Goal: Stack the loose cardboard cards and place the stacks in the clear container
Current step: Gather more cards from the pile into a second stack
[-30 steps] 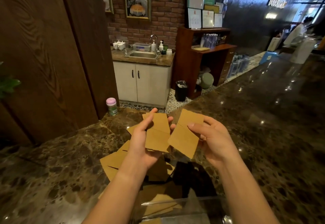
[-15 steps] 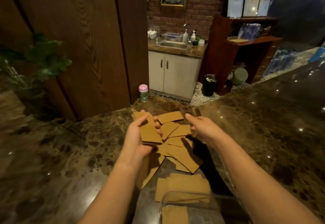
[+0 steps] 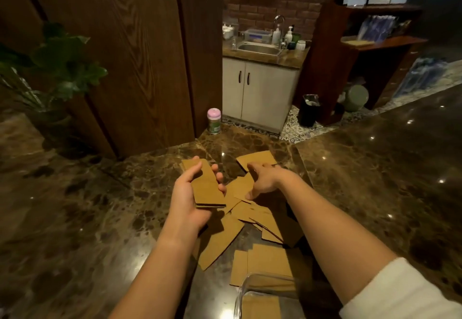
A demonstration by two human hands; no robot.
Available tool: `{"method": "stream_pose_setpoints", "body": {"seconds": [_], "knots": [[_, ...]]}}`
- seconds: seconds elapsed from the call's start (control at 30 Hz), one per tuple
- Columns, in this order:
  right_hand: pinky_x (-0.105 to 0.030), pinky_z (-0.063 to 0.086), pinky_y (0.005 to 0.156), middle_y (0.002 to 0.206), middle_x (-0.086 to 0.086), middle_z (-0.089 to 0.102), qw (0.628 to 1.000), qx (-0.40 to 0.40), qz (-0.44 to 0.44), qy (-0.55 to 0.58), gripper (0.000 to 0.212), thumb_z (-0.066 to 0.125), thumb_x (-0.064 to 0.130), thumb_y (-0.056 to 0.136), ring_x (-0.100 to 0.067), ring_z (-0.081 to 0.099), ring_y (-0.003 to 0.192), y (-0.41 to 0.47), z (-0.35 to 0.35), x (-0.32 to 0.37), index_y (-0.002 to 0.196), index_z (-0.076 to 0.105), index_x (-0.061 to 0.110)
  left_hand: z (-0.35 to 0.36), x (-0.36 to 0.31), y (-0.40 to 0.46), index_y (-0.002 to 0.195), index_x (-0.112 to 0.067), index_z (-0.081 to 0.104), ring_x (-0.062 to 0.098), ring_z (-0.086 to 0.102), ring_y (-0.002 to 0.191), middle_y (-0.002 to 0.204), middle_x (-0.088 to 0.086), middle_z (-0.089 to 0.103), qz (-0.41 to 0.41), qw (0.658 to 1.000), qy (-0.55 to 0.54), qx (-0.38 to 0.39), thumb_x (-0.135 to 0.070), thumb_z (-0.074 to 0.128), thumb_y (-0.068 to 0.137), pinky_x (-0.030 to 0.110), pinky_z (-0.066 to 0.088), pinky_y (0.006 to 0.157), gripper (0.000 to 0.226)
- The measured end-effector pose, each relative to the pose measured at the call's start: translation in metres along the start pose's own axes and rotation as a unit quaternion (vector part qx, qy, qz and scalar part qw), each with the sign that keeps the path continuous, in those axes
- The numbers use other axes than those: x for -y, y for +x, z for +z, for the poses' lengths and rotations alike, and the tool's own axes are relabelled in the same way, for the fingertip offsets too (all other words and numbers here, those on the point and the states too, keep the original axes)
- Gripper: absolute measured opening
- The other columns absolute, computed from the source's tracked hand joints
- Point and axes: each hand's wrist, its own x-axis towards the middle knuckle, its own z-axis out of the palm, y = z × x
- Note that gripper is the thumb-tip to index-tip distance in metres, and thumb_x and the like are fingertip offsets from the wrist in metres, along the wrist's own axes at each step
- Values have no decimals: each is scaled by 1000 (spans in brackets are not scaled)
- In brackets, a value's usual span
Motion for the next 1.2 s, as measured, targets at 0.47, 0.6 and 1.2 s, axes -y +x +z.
{"method": "stream_pose_setpoints", "body": {"seconds": [0.47, 0.6, 1.2], "knots": [[-37, 60, 68, 109, -13, 70, 934, 16, -17, 357, 51, 72, -2, 83, -25, 71, 95, -43, -1, -62, 123, 49, 21, 3, 27, 8, 141, -26, 48, 23, 62, 67, 94, 10, 64, -41, 998, 33, -25, -23, 61, 88, 31, 46, 57, 55], [-32, 59, 64, 105, -9, 74, 944, 14, 7, 330, 38, 77, 11, 83, -23, 70, 89, -52, 1, -82, 116, 60, 16, 5, 30, 8, 133, -10, 55, 22, 62, 70, 97, 10, 63, -55, 997, 48, -36, -27, 62, 87, 31, 47, 57, 49], [-53, 25, 118, 163, 1, 20, 991, -9, -107, -85, 116, 84, 36, 66, -30, 11, 149, 13, -16, -82, 156, 11, 41, -2, 26, 14, 143, -11, 47, 23, 61, 68, 94, 12, 61, -42, 997, 39, -50, -25, 63, 85, 31, 48, 56, 62]]}}
